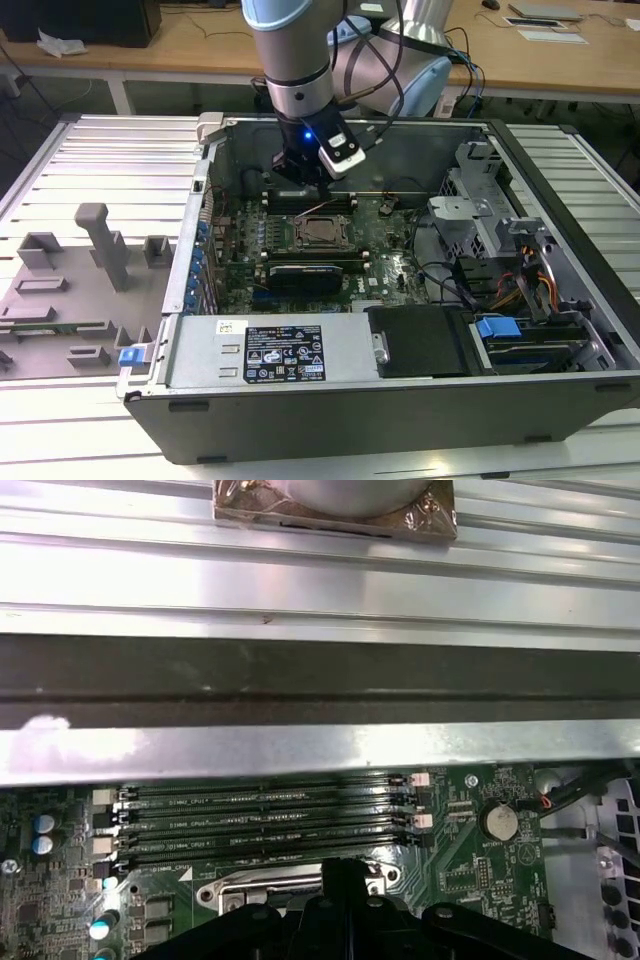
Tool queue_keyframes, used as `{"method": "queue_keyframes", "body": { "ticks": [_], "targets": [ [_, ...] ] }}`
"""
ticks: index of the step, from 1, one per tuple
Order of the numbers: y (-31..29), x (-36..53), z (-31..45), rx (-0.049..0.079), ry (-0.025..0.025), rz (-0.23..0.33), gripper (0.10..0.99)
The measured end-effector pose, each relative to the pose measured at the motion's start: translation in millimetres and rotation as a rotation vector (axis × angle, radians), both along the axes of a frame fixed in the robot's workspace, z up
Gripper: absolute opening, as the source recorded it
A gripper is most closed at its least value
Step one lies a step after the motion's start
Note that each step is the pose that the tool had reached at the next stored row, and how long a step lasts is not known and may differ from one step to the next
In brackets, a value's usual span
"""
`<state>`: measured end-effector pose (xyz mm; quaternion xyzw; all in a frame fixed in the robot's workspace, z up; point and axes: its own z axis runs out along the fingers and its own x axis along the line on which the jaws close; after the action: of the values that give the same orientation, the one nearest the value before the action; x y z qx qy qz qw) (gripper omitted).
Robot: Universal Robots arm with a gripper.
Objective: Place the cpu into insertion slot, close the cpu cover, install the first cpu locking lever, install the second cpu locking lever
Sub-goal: 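Install the first cpu locking lever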
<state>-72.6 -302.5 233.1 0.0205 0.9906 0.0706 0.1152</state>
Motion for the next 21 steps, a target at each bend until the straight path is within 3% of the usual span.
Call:
{"method": "queue_keyframes", "body": {
  "ticks": [2,5,7,8,9,11,13,14,16,17,21],
  "targets": [
    [0.3,0.0,-0.8,0.000,-0.0043,-0.003,0.106],
    [0.4,0.0,-0.9,0.000,-0.0044,-0.004,0.106],
    [0.4,-1.5,-3.1,0.000,-0.0187,-0.004,0.106],
    [0.3,-2.0,-3.8,0.000,-0.0224,-0.004,0.106],
    [0.4,-3.0,-5.1,0.000,-0.0292,-0.004,0.106],
    [0.4,-5.5,-6.9,0.000,-0.0466,-0.004,0.106],
    [0.4,-7.4,-8.4,0.000,-0.0605,-0.004,0.106],
    [0.5,-9.1,-9.2,0.000,-0.0708,-0.004,0.106],
    [0.6,-11.1,-10.2,0.000,-0.0847,-0.004,0.106],
    [0.6,-11.2,-10.7,0.000,-0.0876,-0.004,0.106],
    [0.6,-11.3,-10.8,0.000,-0.0875,-0.004,0.106]
  ]
}}
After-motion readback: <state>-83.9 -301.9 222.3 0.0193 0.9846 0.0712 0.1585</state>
